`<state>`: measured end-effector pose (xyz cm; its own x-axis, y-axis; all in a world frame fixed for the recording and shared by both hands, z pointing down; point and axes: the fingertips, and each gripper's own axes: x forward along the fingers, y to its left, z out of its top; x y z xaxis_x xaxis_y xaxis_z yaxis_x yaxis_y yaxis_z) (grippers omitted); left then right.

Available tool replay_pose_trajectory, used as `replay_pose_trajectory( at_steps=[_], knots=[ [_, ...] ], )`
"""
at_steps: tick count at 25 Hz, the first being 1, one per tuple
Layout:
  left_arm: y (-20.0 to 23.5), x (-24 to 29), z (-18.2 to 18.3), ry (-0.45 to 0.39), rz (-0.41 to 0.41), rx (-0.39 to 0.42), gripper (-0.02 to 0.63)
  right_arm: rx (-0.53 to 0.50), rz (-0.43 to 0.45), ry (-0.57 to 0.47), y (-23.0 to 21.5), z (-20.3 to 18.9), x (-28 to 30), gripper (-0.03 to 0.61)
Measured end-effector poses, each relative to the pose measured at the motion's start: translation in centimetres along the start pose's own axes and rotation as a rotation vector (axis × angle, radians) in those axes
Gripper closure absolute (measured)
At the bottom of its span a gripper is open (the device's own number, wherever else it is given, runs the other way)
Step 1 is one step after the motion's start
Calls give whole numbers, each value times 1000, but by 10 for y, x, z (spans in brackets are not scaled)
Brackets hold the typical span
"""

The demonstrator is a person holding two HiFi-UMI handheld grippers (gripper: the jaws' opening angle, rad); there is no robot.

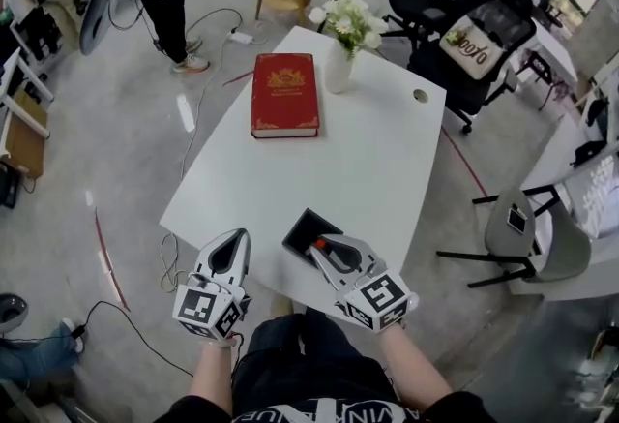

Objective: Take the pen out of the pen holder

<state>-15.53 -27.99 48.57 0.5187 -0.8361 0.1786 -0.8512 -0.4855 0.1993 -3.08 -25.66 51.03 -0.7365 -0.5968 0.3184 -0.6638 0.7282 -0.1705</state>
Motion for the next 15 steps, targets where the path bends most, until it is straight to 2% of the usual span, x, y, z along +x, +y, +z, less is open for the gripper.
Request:
replay_pose_trajectory(
  at_steps=[6,15],
  knots=[
    [1,-8,-4,1,19,-10,611,4,-21,-30,-6,6,-6,511],
    [-1,-9,5,-12,30,-2,611,43,-50,-128,-24,41,-24,511]
  ],
)
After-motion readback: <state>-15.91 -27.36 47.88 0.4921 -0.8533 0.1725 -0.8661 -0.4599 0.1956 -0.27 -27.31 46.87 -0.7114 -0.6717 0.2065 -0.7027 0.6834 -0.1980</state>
